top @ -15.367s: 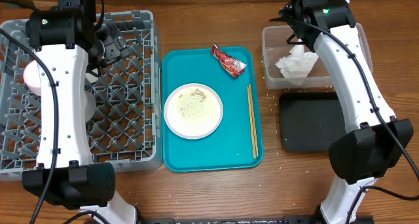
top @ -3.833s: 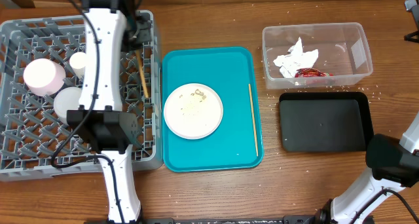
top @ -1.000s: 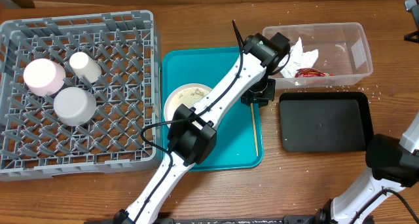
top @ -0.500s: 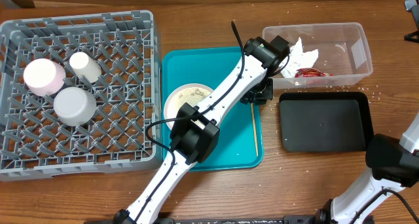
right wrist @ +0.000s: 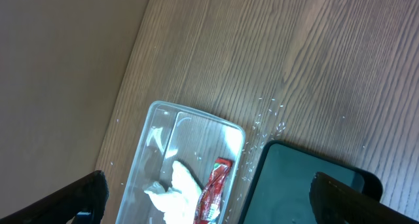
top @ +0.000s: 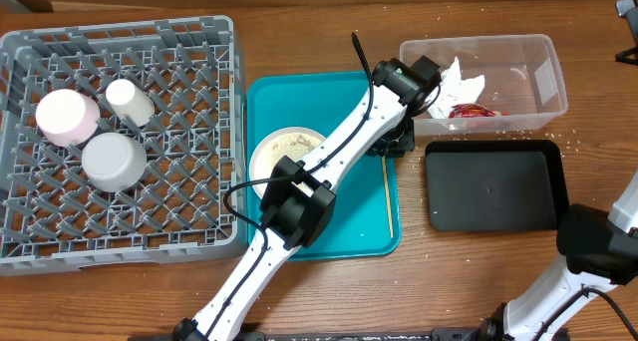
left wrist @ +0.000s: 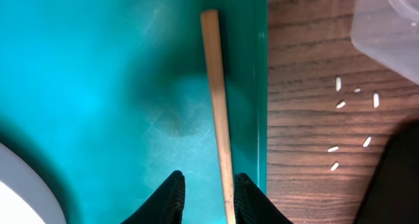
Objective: Sort waste into correct bins and load items into the dishwasher
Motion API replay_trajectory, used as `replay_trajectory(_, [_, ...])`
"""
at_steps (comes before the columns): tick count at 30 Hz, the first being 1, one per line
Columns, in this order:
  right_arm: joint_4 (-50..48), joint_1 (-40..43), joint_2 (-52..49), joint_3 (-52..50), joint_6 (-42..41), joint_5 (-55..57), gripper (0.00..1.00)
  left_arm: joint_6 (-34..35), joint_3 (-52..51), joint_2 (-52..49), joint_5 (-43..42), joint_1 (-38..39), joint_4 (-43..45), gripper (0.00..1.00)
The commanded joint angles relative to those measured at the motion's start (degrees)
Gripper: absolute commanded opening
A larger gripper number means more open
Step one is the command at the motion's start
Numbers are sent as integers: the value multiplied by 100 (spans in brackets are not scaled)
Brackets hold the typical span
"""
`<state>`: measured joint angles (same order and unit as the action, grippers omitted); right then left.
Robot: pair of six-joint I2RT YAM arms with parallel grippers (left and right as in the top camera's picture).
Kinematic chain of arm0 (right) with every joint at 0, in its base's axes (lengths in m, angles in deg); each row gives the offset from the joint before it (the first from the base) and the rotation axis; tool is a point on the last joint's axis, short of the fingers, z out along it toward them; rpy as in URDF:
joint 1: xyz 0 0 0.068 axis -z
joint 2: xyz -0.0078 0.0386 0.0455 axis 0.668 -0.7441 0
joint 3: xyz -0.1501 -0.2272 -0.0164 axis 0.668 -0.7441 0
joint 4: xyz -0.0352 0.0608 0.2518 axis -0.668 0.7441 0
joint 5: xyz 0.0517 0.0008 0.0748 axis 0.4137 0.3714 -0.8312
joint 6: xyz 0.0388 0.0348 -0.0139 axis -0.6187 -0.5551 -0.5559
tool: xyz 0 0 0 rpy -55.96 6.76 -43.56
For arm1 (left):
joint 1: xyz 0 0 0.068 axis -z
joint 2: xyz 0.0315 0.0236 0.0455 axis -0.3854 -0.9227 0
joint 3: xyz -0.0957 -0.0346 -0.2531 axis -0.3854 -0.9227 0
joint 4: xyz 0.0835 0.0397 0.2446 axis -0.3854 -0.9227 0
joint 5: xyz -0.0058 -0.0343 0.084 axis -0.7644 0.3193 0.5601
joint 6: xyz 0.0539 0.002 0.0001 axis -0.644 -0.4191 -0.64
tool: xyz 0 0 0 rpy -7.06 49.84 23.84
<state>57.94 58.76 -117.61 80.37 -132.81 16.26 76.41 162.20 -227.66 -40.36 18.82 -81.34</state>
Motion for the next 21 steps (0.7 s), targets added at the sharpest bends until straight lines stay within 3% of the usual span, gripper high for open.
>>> replay_trajectory(1, [-13, 4, 0, 7, 39, -4, 100, 142, -90, -120, 140, -22, 83, 27])
replay_trajectory(17, [-13, 4, -2, 7, 39, -4, 100, 262, -662, -120, 116, -26, 621, 28])
replay_trajectory(21, [-13, 4, 0, 7, 39, -4, 100, 262, -1005, -120, 79, -26, 807, 18])
